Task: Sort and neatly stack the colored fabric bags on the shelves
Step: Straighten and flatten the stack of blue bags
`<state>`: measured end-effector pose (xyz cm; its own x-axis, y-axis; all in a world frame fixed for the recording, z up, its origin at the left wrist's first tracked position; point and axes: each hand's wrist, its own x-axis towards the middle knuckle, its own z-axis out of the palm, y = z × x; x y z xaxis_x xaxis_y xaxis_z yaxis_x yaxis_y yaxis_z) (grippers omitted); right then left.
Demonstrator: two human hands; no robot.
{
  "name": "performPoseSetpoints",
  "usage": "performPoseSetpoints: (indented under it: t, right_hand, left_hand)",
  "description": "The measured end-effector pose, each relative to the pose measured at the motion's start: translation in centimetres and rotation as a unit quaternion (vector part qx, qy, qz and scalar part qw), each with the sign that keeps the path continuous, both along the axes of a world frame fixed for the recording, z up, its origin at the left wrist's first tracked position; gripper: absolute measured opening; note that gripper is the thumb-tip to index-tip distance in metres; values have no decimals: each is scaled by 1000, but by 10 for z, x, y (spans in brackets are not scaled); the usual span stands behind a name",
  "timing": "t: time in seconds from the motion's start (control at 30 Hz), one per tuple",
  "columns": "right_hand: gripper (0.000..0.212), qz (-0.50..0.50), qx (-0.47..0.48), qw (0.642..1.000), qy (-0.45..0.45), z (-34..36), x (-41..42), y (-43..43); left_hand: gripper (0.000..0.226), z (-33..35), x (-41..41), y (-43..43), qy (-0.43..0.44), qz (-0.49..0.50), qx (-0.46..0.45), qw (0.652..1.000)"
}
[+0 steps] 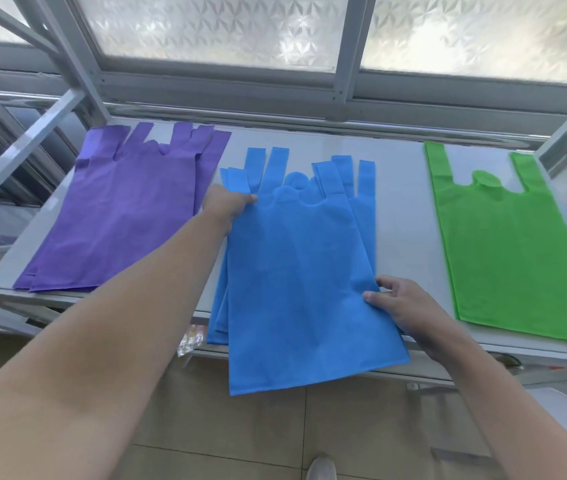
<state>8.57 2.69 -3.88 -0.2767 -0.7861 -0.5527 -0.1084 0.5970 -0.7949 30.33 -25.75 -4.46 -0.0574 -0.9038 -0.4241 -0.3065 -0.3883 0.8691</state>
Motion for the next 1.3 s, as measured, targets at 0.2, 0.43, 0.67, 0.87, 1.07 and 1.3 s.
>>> performPoseSetpoints:
  t: [0.2,0.43,0.67,0.87,1.07,1.3]
  right_hand:
    - [20,-16,-11,999,-38,-3,-1,6]
    - [18,-35,-29,998,-35,-5,-2,4]
    - [24,-60,-81,990,96,-2,5,-20]
    - [27,-153,-201,957,145,2,5,-14]
    - [18,-156,-64,979,112,-20,8,-3]
    - [29,-160,-53,983,71,-16,2,-13]
  left_hand:
    - [13,-28,9,-32,15,41,-51,998]
    - [26,-5,46,62,29,-74,13,997]
    - [65,3,44,101,26,-123,-101,987]
    - [70,22,17,62,125,-125,-154,972]
    - [68,-11,-2,61,-94,-146,-127,977]
    - [73,-16,-4,66,-178,-186,-206,944]
